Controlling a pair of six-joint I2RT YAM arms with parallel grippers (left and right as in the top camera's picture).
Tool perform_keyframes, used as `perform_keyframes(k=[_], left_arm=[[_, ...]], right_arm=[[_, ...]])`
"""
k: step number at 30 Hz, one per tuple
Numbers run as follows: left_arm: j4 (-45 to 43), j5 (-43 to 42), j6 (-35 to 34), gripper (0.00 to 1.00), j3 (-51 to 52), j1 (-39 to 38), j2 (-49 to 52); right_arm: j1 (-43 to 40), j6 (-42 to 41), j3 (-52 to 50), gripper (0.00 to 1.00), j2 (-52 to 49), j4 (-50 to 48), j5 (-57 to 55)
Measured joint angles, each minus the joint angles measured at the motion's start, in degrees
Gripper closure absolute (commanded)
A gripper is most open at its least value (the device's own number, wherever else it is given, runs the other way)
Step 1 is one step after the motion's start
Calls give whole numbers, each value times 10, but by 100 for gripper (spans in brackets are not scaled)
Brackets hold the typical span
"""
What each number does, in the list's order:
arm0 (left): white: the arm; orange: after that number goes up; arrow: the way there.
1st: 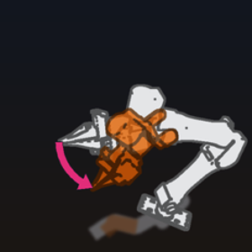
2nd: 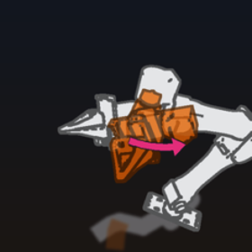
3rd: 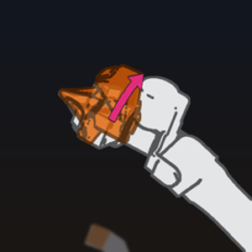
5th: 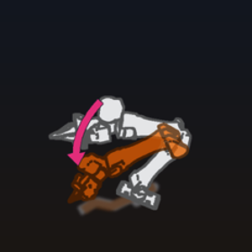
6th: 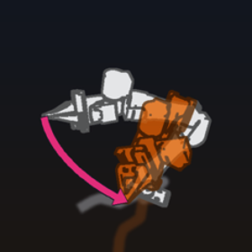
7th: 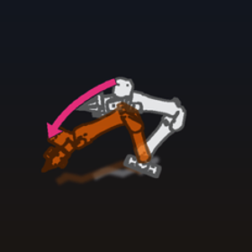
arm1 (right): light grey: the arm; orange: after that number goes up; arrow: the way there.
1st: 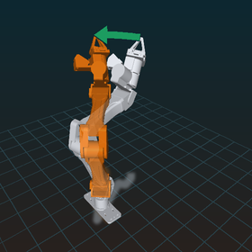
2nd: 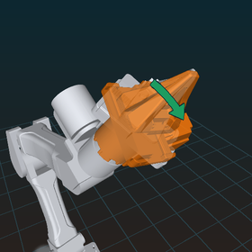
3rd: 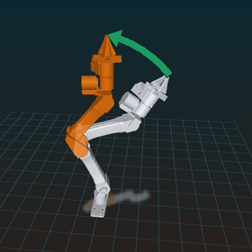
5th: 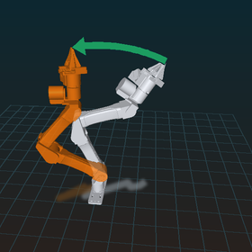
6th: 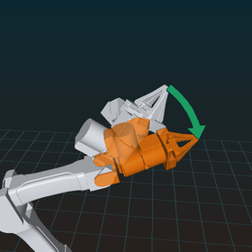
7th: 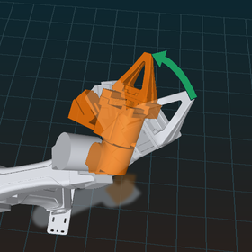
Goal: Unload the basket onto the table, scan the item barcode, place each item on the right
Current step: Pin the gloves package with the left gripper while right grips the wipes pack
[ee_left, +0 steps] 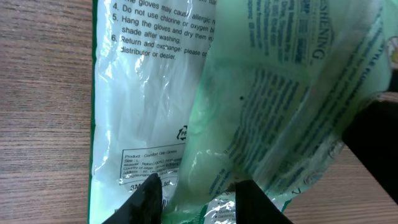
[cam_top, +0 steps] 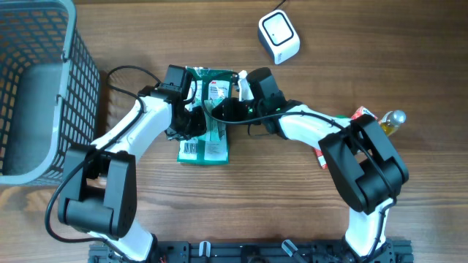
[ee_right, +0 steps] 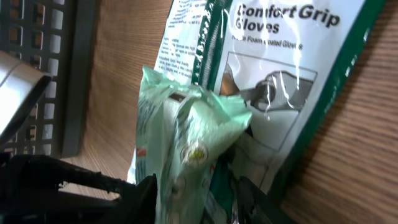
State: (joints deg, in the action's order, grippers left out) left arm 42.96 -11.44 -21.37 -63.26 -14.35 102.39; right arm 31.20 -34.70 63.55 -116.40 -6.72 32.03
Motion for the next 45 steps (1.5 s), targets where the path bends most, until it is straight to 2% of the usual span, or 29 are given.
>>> perform_keyframes(k=[2,4,6,7,9,16,20,26,36,41,45], left_arm=[[-1,0,0,73,0,0,1],[-1,0,0,78,0,0,1],[-2,0,0,90,0,0,1],[-2,-1,-2,94,0,0,1],[-2,2,-1,96,0,0,1],[-2,36,-2,96,0,-5,1],[-7,52,-11,92,1,-7,3],[0,81,-22,96,3,-6,4],[89,108,-23,96,-21,55,4],[78,61,-23,95,-33,76,-8],[57,-34,-5,94,-34,77,-20]], right_arm=[[3,0,0,59,-8,-12,1],[9,0,0,73,-17,-23,1],[13,0,0,89,-23,-32,2],[13,-3,0,92,-24,-34,5],[14,-4,0,94,-25,-36,8],[16,-4,0,96,-25,-37,10],[16,-4,0,96,-25,-37,10],[19,-4,0,96,-25,-37,14],[21,-4,0,96,-26,-31,24],[19,-4,0,96,-26,-31,23],[19,-4,0,96,-26,-31,23]])
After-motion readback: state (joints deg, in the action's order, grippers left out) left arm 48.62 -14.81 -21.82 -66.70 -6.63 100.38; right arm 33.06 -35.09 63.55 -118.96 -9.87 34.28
